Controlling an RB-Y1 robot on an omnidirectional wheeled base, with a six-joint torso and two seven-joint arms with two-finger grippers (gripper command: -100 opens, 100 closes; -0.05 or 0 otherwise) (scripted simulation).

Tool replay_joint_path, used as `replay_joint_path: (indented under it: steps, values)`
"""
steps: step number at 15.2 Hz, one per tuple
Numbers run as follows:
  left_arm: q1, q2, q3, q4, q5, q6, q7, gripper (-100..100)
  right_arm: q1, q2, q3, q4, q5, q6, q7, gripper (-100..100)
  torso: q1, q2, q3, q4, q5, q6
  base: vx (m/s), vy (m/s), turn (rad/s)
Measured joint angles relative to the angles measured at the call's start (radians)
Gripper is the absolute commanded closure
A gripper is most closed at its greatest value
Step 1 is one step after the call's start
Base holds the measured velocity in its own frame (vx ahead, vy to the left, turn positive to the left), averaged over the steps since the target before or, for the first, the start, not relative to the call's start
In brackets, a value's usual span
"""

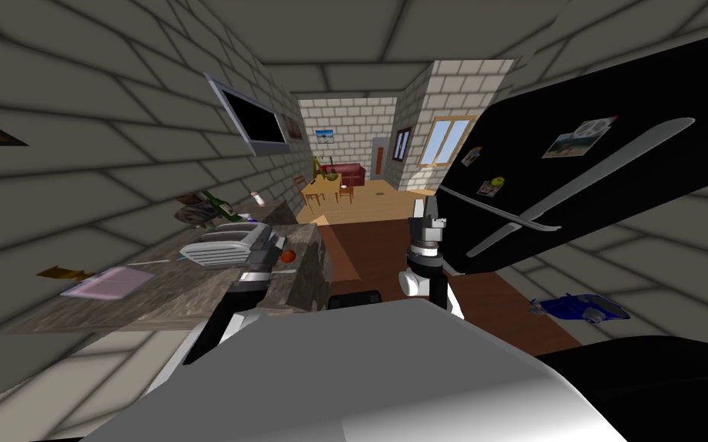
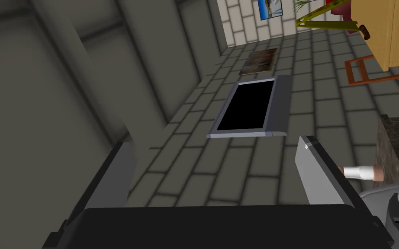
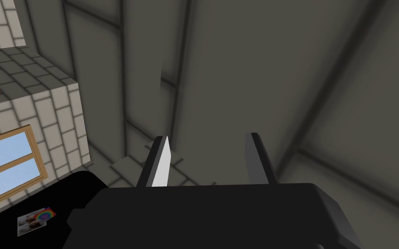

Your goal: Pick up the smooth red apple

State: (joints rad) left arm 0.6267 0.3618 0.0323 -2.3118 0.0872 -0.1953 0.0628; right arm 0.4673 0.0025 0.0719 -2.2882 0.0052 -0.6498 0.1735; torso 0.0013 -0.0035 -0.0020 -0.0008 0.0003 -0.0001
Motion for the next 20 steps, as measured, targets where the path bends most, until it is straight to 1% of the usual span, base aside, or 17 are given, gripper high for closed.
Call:
replay_joint_path:
  steps: [2, 3, 5, 7, 8, 10, 11, 13, 15, 16, 18, 20]
  values:
    - [0.015, 0.036, 0.013, -0.004, 0.026, 0.04, 0.001, -100, 0.0, 0.0, 0.0, 0.0, 0.0, 0.0, 0.0, 0, 0.0, 0.0, 0.0, 0.0, 0.0, 0.0, 0.043, 0.007, 0.006]
    - [0.019, 0.045, 0.017, -0.006, 0.032, 0.055, 0.002, -100, 0.0, 0.0, 0.0, 0.0, 0.0, 0.0, 0.0, 0, 0.0, 0.0, 0.0, 0.0, 0.0, 0.0, 0.037, 0.003, 0.008]
    - [0.033, 0.078, 0.028, -0.006, 0.054, 0.088, 0.004, -100, 0.0, 0.0, 0.0, 0.0, 0.0, 0.0, 0.0, 0, -0.001, 0.0, 0.0, 0.0, 0.0, 0.0, 0.046, 0.002, 0.012]
    - [0.051, 0.115, 0.043, -0.009, 0.082, 0.121, 0.007, -100, 0.0, 0.0, 0.0, 0.0, 0.0, 0.0, 0.0, 0, -0.001, 0.0, 0.0, 0.0, 0.0, 0.0, 0.046, 0.005, 0.009]
    - [0.052, 0.124, 0.046, -0.009, 0.088, 0.138, 0.008, -100, 0.0, 0.0, 0.0, 0.0, 0.0, 0.0, 0.0, 0, -0.001, 0.0, 0.0, 0.0, 0.0, 0.0, 0.044, 0.012, 0.008]
    - [0.06, 0.156, 0.056, -0.01, 0.111, 0.177, 0.009, -100, 0.0, 0.0, 0.0, 0.0, 0.0, 0.0, 0.0, 0, 0.0, 0.0, 0.0, 0.0, 0.0, 0.0, 0.039, 0.007, 0.005]
    - [0.063, 0.164, 0.06, -0.01, 0.117, 0.192, 0.009, -100, 0.0, 0.0, 0.0, 0.0, 0.0, 0.0, 0.0, 0, 0.0, 0.0, 0.0, 0.0, 0.0, 0.0, 0.039, 0.001, 0.009]
    - [0.075, 0.195, 0.07, -0.015, 0.14, 0.23, 0.01, -100, 0.0, 0.0, 0.0, 0.0, 0.0, 0.0, 0.0, 0, -0.001, 0.0, 0.0, 0.0, 0.0, 0.0, 0.049, 0.001, 0.013]
    - [0.103, 0.228, 0.083, -0.029, 0.166, 0.274, 0.01, -100, 0.0, 0.0, 0.0, 0.0, 0.0, 0.0, 0.0, 0, -0.001, 0.0, 0.0, 0.0, 0.0, 0.0, 0.054, 0.006, 0.01]
    - [0.103, 0.237, 0.086, -0.031, 0.173, 0.292, 0.011, -100, 0.0, 0.0, 0.0, 0.0, 0.0, 0.0, 0.0, 0, -0.001, 0.0, 0.0, 0.0, 0.0, 0.0, 0.047, 0.001, 0.003]
    - [0.115, 0.276, 0.101, -0.025, 0.201, 0.328, 0.015, -100, 0.0, 0.0, 0.0, 0.0, 0.0, 0.0, 0.0, 0, -0.001, 0.0, 0.0, 0.0, 0.0, 0.0, 0.049, 0.001, 0.011]
    - [0.134, 0.313, 0.115, -0.031, 0.23, 0.367, 0.018, -100, 0.0, 0.0, 0.0, 0.0, 0.0, 0.0, 0.0, 0, -0.001, -0.001, 0.0, 0.0, 0.0, 0.0, 0.052, 0.007, 0.01]
